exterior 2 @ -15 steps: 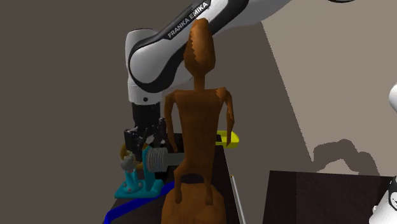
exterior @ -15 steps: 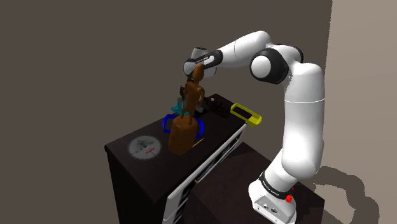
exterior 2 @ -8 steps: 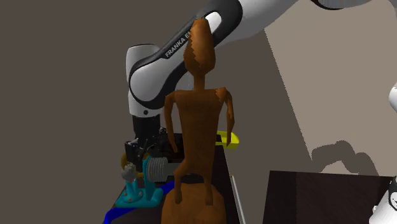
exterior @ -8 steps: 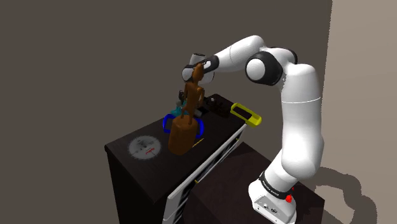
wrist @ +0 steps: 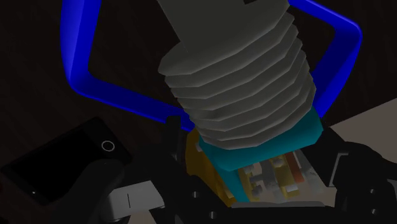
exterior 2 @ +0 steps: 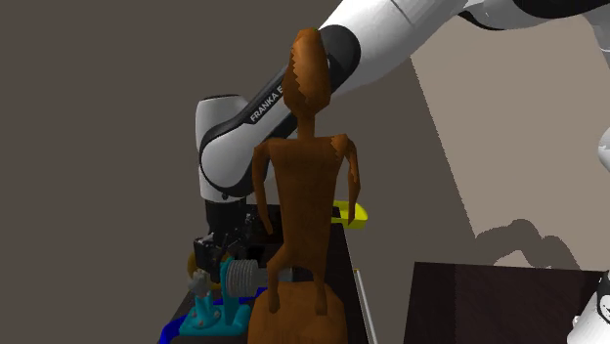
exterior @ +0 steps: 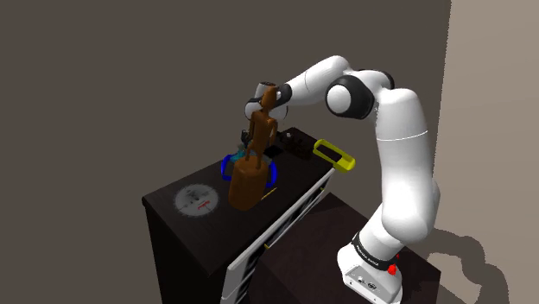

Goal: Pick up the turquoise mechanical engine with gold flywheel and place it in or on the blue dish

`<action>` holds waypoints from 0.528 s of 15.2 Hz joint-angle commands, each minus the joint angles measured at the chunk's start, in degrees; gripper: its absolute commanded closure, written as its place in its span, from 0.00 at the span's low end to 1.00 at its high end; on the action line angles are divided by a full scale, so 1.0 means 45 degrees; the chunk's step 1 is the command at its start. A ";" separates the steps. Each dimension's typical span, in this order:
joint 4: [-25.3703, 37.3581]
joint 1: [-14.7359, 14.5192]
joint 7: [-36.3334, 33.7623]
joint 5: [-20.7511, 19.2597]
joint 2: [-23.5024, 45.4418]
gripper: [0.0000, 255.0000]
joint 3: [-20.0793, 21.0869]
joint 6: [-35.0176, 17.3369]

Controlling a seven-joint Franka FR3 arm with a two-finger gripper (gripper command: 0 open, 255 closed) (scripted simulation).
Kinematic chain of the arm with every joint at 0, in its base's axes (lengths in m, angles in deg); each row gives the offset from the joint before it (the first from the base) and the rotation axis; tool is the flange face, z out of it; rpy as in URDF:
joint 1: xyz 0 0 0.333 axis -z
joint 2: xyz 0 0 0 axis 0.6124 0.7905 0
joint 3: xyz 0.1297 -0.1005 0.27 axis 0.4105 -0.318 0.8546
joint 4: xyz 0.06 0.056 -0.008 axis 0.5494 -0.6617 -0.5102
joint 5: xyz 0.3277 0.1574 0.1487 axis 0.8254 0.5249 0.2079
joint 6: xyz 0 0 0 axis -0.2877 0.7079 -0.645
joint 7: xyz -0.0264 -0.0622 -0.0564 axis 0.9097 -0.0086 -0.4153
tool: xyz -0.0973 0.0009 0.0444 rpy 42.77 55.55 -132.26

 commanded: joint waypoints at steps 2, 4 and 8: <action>-0.0033 0.0057 0.0075 0.0089 0.0328 1.00 0.0072 -0.0387; -0.0020 0.0071 0.0089 0.0111 0.0432 1.00 0.0093 -0.0477; -0.0019 0.0072 0.0088 0.0111 0.0432 1.00 0.0093 -0.0477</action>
